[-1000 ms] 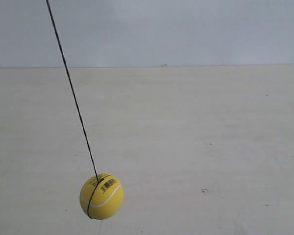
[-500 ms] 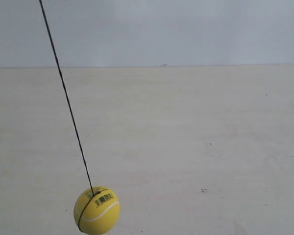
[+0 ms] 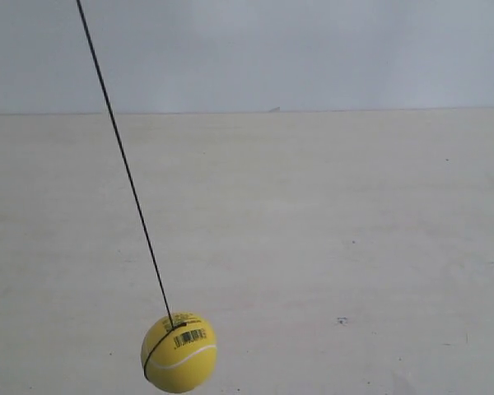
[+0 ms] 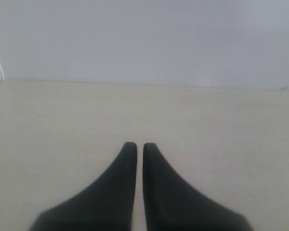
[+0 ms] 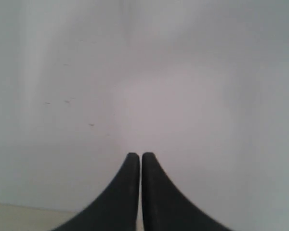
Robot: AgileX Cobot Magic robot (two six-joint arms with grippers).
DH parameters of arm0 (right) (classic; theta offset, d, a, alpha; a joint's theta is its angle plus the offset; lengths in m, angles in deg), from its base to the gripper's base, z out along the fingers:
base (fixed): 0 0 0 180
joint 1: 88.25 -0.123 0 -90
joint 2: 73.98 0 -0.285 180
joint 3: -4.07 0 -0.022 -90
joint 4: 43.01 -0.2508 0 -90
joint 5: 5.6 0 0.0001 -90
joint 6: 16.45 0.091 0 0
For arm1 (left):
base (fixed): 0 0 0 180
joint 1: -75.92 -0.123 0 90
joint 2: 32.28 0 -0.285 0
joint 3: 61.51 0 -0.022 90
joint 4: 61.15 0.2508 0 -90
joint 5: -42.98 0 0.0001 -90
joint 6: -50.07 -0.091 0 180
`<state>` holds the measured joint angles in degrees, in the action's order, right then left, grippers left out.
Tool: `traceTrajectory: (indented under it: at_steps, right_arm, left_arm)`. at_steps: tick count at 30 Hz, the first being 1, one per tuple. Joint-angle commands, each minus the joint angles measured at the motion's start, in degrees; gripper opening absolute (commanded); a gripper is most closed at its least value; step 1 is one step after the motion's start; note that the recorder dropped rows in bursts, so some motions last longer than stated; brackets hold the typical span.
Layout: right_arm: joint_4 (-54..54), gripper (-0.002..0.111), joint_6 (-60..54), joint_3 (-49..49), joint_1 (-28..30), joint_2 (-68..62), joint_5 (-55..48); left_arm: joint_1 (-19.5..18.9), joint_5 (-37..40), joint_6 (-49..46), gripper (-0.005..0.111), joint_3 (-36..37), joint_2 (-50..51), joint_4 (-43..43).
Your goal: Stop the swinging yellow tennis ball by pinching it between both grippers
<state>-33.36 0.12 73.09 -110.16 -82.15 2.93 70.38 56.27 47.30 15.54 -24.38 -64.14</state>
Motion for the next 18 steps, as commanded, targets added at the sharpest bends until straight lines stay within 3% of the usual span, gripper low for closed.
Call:
traceTrajectory:
  at_steps: [1,4,6,12,18]
  right_arm:
    - [-6.75,0.0,-8.21,5.39,11.16,0.38,1.06]
    - [-6.75,0.0,-9.28,8.19,17.06,0.38,1.57]
    - [-6.53,0.0,-12.32,8.19,19.19,0.38,-5.11]
    - [-5.87,0.0,-20.04,8.19,19.61,0.38,-12.88]
    - [-5.87,0.0,-17.92,8.19,19.51,0.38,-23.0]
  left_arm:
    - [-0.15,0.01,-0.34,0.005,0.17,-0.12,-0.02]
    - [-0.15,0.01,-0.34,0.005,0.17,-0.12,-0.02]
    - [-0.15,0.01,-0.34,0.005,0.17,-0.12,-0.02]
    - [-0.15,0.01,-0.34,0.005,0.17,-0.12,-0.02]
    - [-0.15,0.01,-0.34,0.005,0.17,-0.12,-0.02]
